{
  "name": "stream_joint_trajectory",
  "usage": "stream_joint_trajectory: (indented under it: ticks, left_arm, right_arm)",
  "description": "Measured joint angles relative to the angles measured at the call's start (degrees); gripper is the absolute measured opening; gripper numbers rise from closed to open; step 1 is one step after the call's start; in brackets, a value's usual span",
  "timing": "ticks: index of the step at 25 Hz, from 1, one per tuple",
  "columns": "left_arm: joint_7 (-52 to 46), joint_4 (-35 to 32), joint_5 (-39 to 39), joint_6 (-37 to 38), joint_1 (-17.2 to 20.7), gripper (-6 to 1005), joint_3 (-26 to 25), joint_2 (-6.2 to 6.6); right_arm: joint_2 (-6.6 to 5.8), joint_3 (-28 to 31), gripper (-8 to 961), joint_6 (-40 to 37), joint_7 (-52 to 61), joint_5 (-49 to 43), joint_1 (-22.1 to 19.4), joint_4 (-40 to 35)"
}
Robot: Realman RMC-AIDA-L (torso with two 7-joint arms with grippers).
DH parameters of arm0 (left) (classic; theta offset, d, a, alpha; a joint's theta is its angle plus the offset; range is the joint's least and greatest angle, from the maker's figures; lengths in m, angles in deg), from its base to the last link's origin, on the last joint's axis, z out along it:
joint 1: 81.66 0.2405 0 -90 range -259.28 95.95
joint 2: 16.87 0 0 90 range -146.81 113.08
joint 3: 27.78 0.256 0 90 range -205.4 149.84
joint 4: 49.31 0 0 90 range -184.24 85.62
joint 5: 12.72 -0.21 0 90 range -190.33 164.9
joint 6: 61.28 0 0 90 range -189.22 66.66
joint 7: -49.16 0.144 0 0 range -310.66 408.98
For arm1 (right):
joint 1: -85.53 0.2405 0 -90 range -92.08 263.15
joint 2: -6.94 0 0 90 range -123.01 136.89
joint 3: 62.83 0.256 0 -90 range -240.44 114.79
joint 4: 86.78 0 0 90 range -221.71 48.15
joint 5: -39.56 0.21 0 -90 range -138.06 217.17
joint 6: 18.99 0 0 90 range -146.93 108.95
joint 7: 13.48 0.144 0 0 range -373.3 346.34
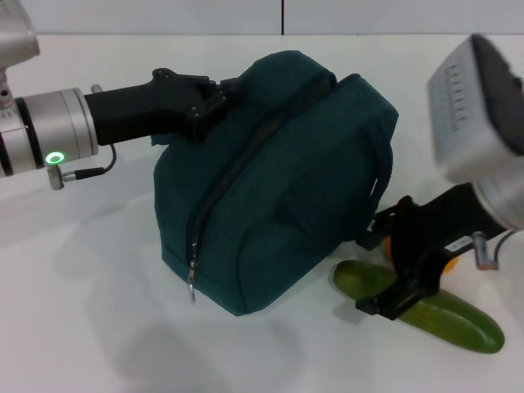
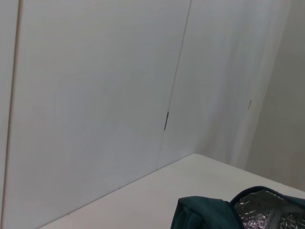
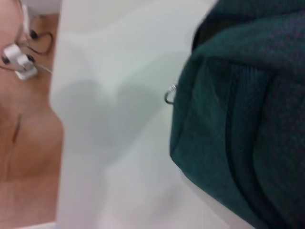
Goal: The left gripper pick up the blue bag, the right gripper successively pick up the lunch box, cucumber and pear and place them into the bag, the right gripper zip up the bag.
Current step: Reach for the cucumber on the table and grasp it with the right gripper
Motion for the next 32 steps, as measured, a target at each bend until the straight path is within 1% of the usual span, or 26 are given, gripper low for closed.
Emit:
stream_joint_trajectory:
  ticks: [7,11,17,23,32]
  left_arm:
    - [0.0,0.0,0.17,-0.04,0.0,44,0.0,-0.01]
    - [0.0,0.0,0.18,-0.07,0.0,44,0.0,-0.07]
    - [0.0,0.0,0.31,-0.08,0.0,44,0.0,-0.11]
    - [0.0,0.03,0.4,-0.08,-0.04,44,0.0,-0.18]
    - [0.0,0.58,0.48,-0.07,-0.16,44,-0.01,-0.17]
  right_arm:
    - [0.07,-6.32,867,4.38,5.04,-5.43,1.89,1.4]
    - [0.13,-7.58,866,4.87,5.83,-5.85,2.87,2.91]
    - [0.1,-7.9,865,6.27,6.07,-6.08,2.8,4.06]
    - [0.23,-11.74,865,10.19,8.04,-7.91,2.96,5.79]
    - [0.23,-15.28,864,12.82,8.92,-8.94,3.02,6.24]
